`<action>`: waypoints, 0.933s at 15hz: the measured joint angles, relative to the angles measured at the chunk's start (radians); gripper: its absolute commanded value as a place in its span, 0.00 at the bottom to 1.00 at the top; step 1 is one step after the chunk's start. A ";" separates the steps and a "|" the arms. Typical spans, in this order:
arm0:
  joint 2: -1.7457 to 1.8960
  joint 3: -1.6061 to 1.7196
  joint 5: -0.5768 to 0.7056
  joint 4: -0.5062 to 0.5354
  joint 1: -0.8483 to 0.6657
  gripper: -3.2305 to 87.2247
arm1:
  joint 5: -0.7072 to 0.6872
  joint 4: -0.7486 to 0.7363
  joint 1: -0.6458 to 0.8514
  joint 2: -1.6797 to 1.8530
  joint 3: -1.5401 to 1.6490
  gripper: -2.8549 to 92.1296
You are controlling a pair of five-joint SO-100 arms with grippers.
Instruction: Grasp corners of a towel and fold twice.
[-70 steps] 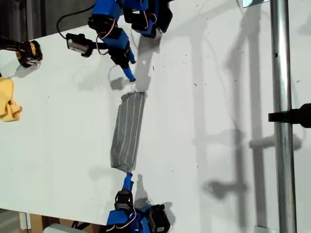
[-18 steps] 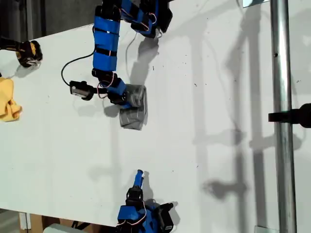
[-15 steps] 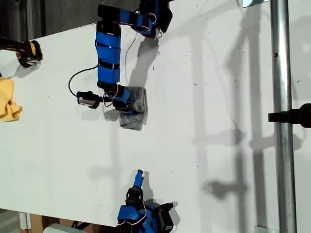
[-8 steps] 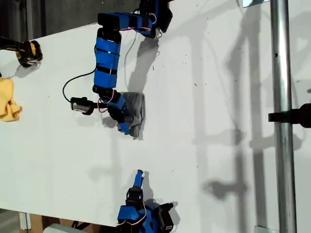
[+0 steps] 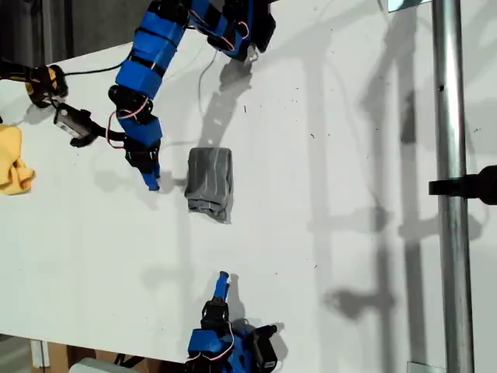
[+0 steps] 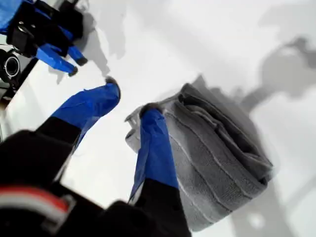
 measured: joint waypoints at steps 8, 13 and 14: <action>0.002 0.043 0.072 -0.106 0.063 0.05 | 0.282 0.396 -0.176 1.143 1.060 0.03; 0.002 0.091 0.064 -0.155 0.109 0.03 | 0.474 0.431 -0.328 1.601 1.442 0.04; 0.002 0.094 0.025 -0.121 0.109 0.03 | 0.508 0.433 -0.319 1.605 1.485 0.10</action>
